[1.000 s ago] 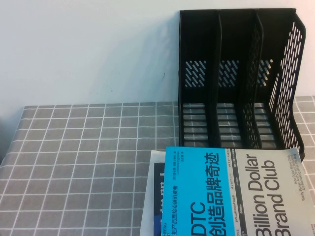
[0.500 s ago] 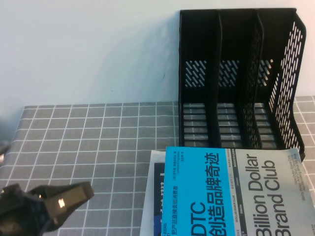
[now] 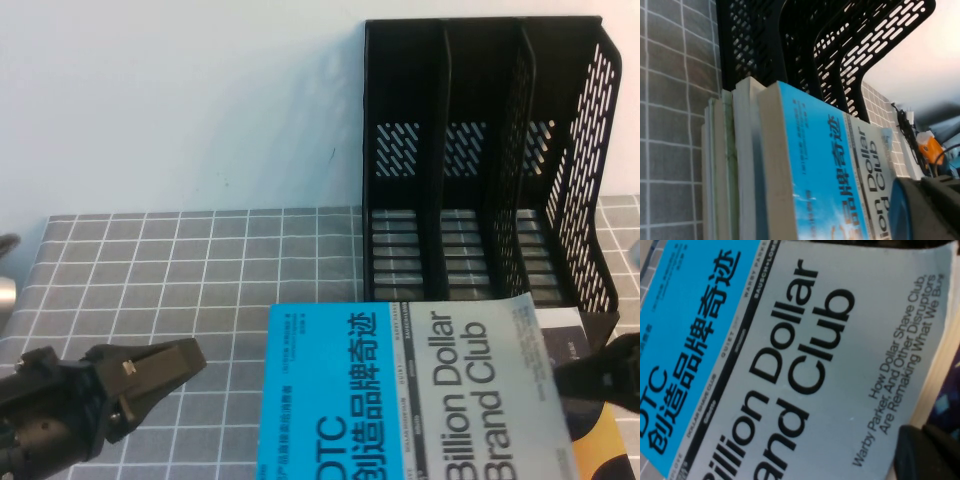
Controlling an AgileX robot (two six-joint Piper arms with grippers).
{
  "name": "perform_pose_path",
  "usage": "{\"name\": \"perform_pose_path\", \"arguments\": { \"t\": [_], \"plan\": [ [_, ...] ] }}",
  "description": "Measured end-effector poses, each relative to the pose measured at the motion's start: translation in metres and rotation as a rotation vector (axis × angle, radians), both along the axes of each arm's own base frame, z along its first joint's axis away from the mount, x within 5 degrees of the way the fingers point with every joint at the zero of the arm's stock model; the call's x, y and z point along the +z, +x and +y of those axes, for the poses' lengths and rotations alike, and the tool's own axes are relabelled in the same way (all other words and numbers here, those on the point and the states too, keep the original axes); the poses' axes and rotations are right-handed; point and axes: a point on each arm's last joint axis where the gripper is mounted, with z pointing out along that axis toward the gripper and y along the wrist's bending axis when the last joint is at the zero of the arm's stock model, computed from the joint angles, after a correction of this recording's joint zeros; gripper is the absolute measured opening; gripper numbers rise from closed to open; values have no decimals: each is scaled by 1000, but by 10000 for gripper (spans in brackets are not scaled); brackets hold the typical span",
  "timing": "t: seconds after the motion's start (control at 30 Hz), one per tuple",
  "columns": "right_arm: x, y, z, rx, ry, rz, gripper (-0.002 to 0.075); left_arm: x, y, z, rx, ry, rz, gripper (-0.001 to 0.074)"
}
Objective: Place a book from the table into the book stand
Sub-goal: Push book with right arm
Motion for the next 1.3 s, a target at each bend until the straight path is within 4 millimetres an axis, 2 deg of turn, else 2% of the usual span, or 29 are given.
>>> {"name": "perform_pose_path", "arguments": {
  "t": [0.1, 0.3, 0.4, 0.57, 0.77, 0.9, 1.13, 1.3],
  "plan": [
    [-4, -2, 13, 51, 1, 18, -3, -1, 3, -3, -46, -9, 15, 74],
    [-6, -2, 25, 69, -7, 3, -3, -12, 20, -12, -156, -39, 114, 449],
    [-6, -1, 25, 66, -10, 2, -3, -18, 34, -11, -199, -42, 172, 547],
    [-7, -1, 25, 72, -25, -4, -3, -24, 58, 0, -305, -110, 230, 584],
    [-8, 0, 24, 68, -41, -14, -3, -37, 82, 21, -305, -92, 258, 589],
    [-8, 1, 24, 65, -43, -16, -3, -46, 88, 26, -319, -60, 268, 590],
    [-8, 1, 24, 64, -45, -17, -3, -59, 91, 21, -366, -46, 295, 592],
    [-8, 1, 24, 66, -46, -19, -3, -76, 97, 22, -360, -77, 361, 592]
  ]
}}
